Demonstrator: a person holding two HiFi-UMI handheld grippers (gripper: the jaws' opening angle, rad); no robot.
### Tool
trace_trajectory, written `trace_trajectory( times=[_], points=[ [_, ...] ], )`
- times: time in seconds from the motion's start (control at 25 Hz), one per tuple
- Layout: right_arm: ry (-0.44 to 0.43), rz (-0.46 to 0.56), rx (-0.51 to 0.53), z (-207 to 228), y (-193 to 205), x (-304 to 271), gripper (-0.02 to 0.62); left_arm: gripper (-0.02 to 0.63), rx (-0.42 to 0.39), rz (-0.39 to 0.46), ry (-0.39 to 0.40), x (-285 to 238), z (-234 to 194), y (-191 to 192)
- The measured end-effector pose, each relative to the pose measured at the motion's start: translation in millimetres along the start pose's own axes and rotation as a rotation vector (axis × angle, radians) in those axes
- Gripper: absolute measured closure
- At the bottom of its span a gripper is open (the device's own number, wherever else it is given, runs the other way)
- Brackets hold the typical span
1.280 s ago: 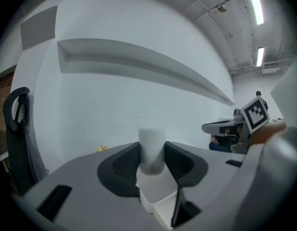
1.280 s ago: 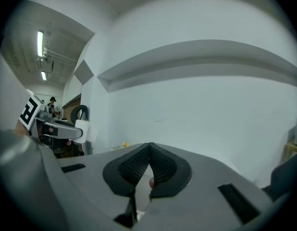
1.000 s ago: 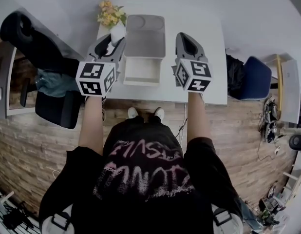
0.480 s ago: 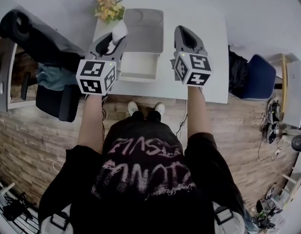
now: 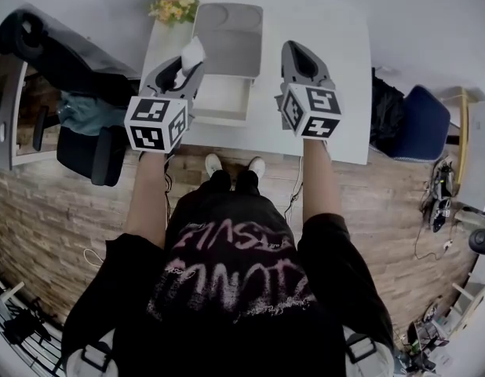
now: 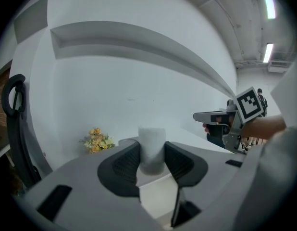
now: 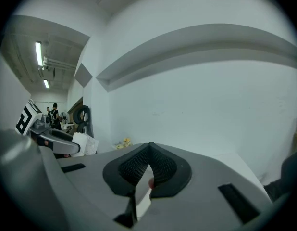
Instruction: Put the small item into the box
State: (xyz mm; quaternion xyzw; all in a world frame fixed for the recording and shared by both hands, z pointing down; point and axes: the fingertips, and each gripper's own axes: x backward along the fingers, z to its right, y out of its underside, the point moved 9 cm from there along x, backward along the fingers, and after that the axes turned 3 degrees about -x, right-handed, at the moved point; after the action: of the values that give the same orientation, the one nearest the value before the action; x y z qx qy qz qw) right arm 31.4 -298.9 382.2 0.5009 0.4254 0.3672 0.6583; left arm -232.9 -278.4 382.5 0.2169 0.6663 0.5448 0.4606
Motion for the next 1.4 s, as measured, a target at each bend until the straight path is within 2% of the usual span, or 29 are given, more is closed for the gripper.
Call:
trace_trajectory(
  times=[0.36, 0.76, 1.04, 1.4],
  points=[
    [-0.016, -0.019, -0.002, 3.3, 8.5, 1.2, 0.586, 0.445, 0.022, -0.055, 0.001, -2.1, 6.5, 17.4],
    [-0.015, -0.058, -0.01, 7.7, 24.7, 1.9, 0.585, 0.444, 0.089, -0.236, 0.052, -17.3, 14.1, 62.0],
    [-0.006, -0.09, -0.034, 15.0, 42.1, 3.9, 0.585, 0.443, 0.106, -0.372, 0.076, -28.4, 21.1, 89.3],
    [0.003, -0.128, -0.048, 23.3, 59.3, -0.4, 0.586, 0.443, 0.106, -0.489, 0.095, -43.9, 23.4, 109.9]
  ],
)
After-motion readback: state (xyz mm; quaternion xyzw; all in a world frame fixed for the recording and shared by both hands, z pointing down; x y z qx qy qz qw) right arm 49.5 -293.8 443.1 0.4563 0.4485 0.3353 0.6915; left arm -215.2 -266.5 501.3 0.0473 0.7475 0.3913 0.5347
